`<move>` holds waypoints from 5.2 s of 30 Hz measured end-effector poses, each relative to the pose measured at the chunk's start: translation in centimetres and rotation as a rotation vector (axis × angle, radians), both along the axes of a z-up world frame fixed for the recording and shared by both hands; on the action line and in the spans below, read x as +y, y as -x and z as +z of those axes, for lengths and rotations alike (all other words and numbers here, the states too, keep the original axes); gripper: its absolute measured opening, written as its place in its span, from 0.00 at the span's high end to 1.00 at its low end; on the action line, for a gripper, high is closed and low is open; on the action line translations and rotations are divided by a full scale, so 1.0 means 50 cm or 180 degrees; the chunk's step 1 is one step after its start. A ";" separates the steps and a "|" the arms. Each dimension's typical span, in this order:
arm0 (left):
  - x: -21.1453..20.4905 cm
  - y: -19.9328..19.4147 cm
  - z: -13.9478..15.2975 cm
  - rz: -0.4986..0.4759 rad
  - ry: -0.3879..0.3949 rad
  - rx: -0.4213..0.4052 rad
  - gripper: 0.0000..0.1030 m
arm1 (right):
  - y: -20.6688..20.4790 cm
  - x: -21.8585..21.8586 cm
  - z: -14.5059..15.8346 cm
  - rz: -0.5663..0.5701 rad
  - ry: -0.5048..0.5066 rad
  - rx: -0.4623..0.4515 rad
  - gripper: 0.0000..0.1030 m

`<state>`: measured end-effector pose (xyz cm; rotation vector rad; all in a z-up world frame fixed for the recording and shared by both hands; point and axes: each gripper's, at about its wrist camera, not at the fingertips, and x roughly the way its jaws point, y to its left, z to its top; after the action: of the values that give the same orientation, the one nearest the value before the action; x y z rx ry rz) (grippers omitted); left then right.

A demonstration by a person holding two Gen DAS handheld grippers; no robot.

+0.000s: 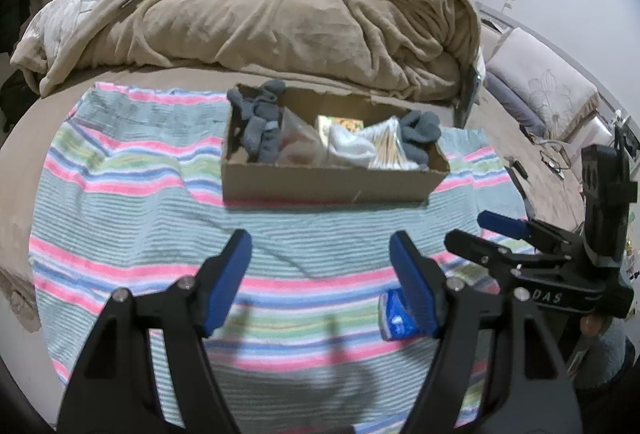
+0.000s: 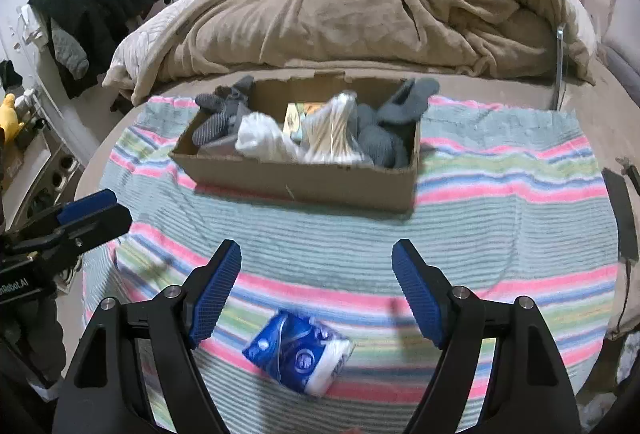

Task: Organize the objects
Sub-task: 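Withdraw both grippers from the box toward the blue tissue packet, then grasp the blue Vinda tissue packet with the right gripper, then carry the blue tissue packet with the right gripper over the box, then lower the tissue packet into the box and open the right gripper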

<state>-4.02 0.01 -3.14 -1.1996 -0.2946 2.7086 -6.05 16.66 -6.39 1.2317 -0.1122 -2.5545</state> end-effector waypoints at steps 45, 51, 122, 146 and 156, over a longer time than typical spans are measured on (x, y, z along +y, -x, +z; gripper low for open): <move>-0.004 -0.048 -0.132 0.0011 -0.0030 -0.0458 0.29 | -0.048 -0.033 -0.147 0.0321 -0.0012 -0.0631 0.81; -0.004 -0.040 -0.134 -0.0004 -0.0035 -0.0468 0.29 | -0.047 -0.032 -0.134 0.0392 0.0003 -0.0547 0.89; -0.174 0.235 -0.088 0.0401 -0.0084 -0.0105 0.29 | 0.344 -0.126 -0.017 -0.0028 -0.0049 0.0176 0.93; -0.181 0.169 -0.034 0.0433 -0.0068 -0.0008 0.29 | 0.281 -0.163 0.008 -0.0130 -0.0226 0.0258 0.54; -0.122 0.112 0.004 0.0309 -0.0020 0.0065 0.27 | 0.188 -0.130 0.044 -0.0076 -0.0252 0.0326 0.45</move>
<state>-9.60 -6.07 -2.92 -1.1851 -0.3678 2.7980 -15.45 10.16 -4.21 1.1306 -0.0035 -2.6602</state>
